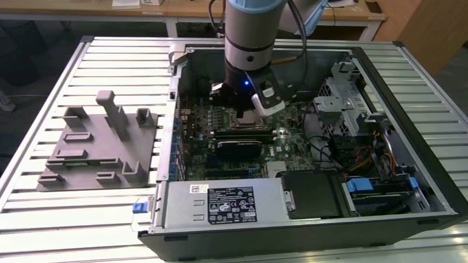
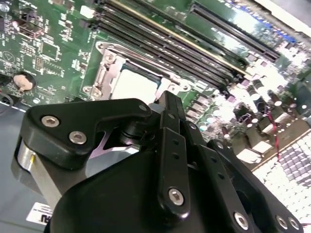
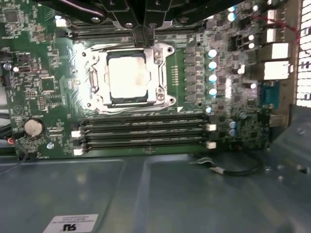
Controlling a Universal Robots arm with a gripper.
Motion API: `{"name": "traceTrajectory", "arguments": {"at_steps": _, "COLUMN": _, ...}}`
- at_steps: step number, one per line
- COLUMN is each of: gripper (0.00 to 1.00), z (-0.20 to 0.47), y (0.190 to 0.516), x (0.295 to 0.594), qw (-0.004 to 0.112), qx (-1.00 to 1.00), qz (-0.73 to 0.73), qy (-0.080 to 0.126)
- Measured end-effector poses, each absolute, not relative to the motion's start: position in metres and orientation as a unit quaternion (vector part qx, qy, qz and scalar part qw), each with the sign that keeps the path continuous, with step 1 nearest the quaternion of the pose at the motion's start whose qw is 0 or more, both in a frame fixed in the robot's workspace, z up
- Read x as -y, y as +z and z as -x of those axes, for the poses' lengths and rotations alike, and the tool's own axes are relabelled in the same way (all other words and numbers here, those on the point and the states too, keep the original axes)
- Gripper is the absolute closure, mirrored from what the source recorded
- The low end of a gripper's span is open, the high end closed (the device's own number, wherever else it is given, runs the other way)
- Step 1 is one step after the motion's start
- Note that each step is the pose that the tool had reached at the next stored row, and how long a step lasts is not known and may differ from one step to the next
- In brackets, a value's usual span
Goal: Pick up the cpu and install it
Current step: 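Install the second cpu locking lever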
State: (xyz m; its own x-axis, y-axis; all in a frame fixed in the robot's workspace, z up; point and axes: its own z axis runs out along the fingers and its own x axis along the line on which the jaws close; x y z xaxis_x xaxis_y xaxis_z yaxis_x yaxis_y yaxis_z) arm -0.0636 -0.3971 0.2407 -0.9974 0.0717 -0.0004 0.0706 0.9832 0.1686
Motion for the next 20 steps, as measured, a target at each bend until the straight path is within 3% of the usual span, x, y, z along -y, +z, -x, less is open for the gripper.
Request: {"name": "traceTrajectory", "arguments": {"at_steps": 20, "gripper": 0.89, "z": 0.037, "y": 0.239, "x": 0.37, "qw": 0.004, "qx": -0.998, "qz": -0.036, "qy": 0.056}}
